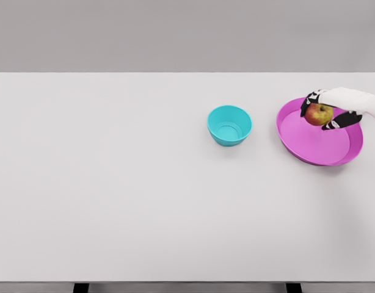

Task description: Put the apple from the pink plate into the blue bowl with your right arm

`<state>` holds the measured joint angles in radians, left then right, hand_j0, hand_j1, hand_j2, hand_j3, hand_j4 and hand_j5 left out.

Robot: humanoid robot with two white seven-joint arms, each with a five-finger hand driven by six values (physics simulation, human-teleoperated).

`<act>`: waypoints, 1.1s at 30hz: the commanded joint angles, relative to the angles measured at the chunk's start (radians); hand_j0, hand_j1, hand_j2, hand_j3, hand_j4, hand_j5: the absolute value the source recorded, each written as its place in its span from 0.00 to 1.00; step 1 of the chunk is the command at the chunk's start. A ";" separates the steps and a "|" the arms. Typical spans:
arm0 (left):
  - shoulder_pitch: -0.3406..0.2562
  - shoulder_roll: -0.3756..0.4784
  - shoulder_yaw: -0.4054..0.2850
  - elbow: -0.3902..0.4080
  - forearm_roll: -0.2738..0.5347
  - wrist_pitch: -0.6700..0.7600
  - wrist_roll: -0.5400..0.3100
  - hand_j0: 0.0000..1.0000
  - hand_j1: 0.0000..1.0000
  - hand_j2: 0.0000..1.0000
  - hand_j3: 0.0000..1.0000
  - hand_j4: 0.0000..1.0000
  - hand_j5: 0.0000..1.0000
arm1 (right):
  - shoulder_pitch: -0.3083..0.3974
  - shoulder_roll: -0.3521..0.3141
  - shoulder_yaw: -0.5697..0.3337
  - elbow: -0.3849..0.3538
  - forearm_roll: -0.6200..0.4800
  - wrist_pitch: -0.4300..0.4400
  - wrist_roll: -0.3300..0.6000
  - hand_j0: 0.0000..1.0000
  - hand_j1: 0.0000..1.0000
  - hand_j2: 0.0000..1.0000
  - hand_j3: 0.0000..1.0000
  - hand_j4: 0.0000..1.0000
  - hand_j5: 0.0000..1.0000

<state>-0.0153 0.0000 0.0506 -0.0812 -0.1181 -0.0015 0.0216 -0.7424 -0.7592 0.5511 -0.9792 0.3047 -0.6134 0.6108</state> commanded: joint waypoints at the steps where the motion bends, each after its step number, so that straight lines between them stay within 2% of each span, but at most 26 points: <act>1: 0.000 0.000 0.000 0.000 0.000 0.000 0.000 1.00 1.00 1.00 1.00 1.00 1.00 | 0.000 0.001 -0.002 -0.009 -0.007 0.003 0.000 0.45 0.45 0.45 0.45 0.45 0.45; 5: 0.002 0.000 0.000 0.000 0.000 0.000 0.000 1.00 1.00 1.00 1.00 1.00 1.00 | -0.023 0.027 0.000 -0.019 -0.007 0.003 0.000 0.45 0.45 0.45 0.45 0.45 0.45; 11: 0.000 0.000 0.000 0.000 0.000 0.000 0.000 1.00 1.00 1.00 1.00 1.00 1.00 | -0.026 0.054 0.000 -0.145 -0.009 0.003 0.000 0.45 0.45 0.45 0.45 0.45 0.45; 18: 0.002 0.000 0.000 0.000 0.000 0.000 0.000 1.00 1.00 1.00 1.00 1.00 1.00 | -0.025 0.115 0.007 -0.227 -0.007 0.003 0.000 0.45 0.45 0.45 0.45 0.45 0.45; 26: 0.000 0.000 0.000 0.000 0.000 0.000 0.000 1.00 1.00 1.00 1.00 1.00 1.00 | -0.025 0.172 0.013 -0.233 -0.006 0.003 0.000 0.46 0.46 0.46 0.46 0.46 0.46; 33: 0.002 0.000 0.000 0.000 0.000 0.000 0.000 1.00 1.00 1.00 1.00 1.00 1.00 | -0.026 0.213 0.058 -0.230 -0.002 0.003 0.000 0.47 0.47 0.47 0.47 0.47 0.47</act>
<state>-0.0153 0.0000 0.0506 -0.0813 -0.1181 -0.0015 0.0216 -0.7685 -0.5596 0.5992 -1.2098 0.3087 -0.6141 0.6114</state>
